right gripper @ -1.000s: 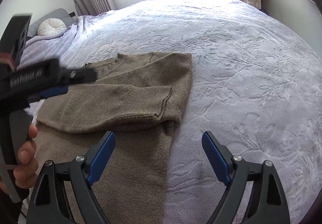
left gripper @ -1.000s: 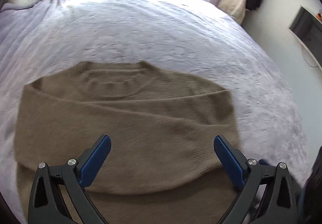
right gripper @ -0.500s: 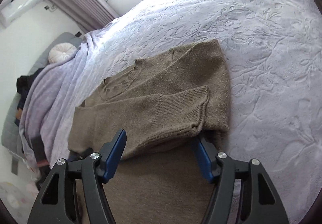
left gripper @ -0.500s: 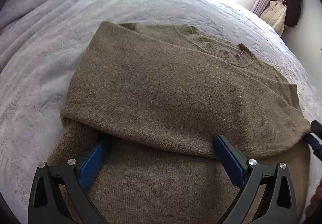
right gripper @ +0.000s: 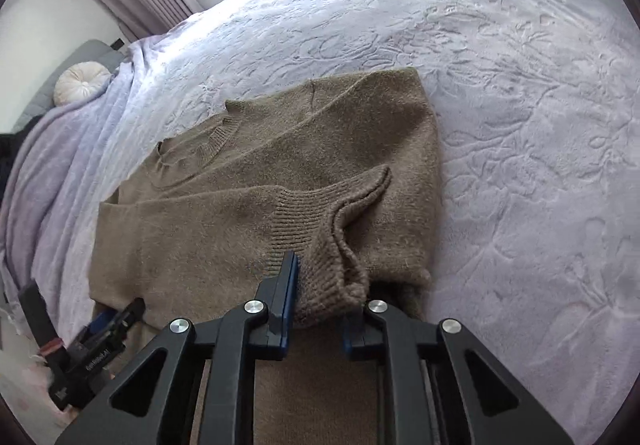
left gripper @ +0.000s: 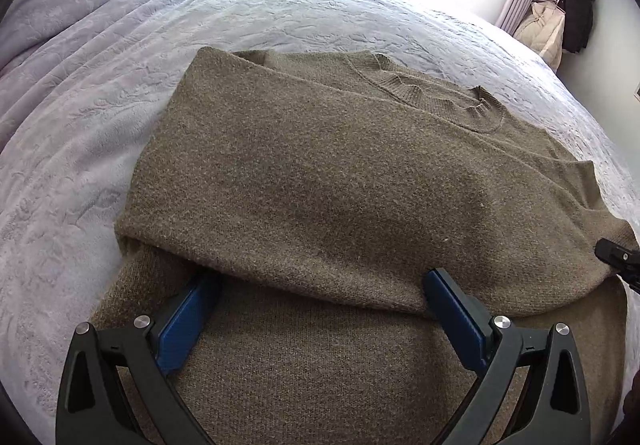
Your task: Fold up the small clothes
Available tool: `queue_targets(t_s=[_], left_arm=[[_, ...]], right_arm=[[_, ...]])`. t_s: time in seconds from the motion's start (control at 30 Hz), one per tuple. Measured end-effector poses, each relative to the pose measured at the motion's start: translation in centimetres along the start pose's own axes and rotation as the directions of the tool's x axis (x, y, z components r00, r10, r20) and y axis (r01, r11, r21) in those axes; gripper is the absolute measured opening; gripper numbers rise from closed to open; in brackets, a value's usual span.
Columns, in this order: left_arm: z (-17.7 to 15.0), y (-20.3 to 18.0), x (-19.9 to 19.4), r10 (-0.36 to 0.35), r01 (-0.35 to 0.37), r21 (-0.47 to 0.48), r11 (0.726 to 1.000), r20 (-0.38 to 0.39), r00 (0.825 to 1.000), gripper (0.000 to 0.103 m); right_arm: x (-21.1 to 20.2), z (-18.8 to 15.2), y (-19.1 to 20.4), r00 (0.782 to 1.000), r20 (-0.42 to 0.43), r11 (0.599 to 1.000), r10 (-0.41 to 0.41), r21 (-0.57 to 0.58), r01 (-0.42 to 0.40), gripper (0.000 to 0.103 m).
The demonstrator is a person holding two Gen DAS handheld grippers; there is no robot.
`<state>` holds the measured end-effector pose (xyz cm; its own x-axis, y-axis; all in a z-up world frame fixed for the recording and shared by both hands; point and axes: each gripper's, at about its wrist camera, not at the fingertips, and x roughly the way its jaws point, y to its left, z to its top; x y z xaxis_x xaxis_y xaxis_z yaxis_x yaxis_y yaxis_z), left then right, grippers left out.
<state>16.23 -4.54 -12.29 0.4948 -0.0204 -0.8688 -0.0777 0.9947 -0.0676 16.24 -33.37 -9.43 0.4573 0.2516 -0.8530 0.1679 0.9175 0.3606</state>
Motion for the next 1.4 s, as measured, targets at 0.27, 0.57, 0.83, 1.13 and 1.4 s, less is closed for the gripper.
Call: queue_targets(t_s=[0.27, 0.57, 0.83, 1.13, 1.4], left_arm=[[0.0, 0.0, 0.0, -0.001, 0.001, -0.001, 1.000, 0.003, 1.000, 0.102], [-0.2, -0.1, 0.1, 0.012, -0.013, 0.008, 1.000, 0.009, 1.000, 0.102], [0.7, -0.5, -0.2, 0.029, -0.028, 0.013, 1.000, -0.028, 0.999, 0.102], [3.0, -1.3, 0.7, 0.036, -0.032, 0.037, 0.999, -0.097, 0.995, 0.102], [4.5, -0.5, -1.3, -0.008, 0.009, 0.021, 1.000, -0.036, 0.999, 0.102]], right_arm=[[-2.2, -0.8, -1.7, 1.000, -0.017, 0.999, 0.019, 0.032, -0.019, 0.036], [-1.8, 1.0, -0.9, 0.993, 0.053, 0.986, -0.105, -0.126, 0.111, 0.036], [-1.0, 0.8, 0.9, 0.977, 0.110, 0.936, -0.183, -0.284, 0.208, 0.008], [-1.3, 2.0, 0.5, 0.933, 0.205, 0.879, -0.297, -0.323, 0.351, 0.004], [-3.6, 2.5, -0.4, 0.949, 0.225, 0.937, -0.222, -0.219, 0.271, 0.044]])
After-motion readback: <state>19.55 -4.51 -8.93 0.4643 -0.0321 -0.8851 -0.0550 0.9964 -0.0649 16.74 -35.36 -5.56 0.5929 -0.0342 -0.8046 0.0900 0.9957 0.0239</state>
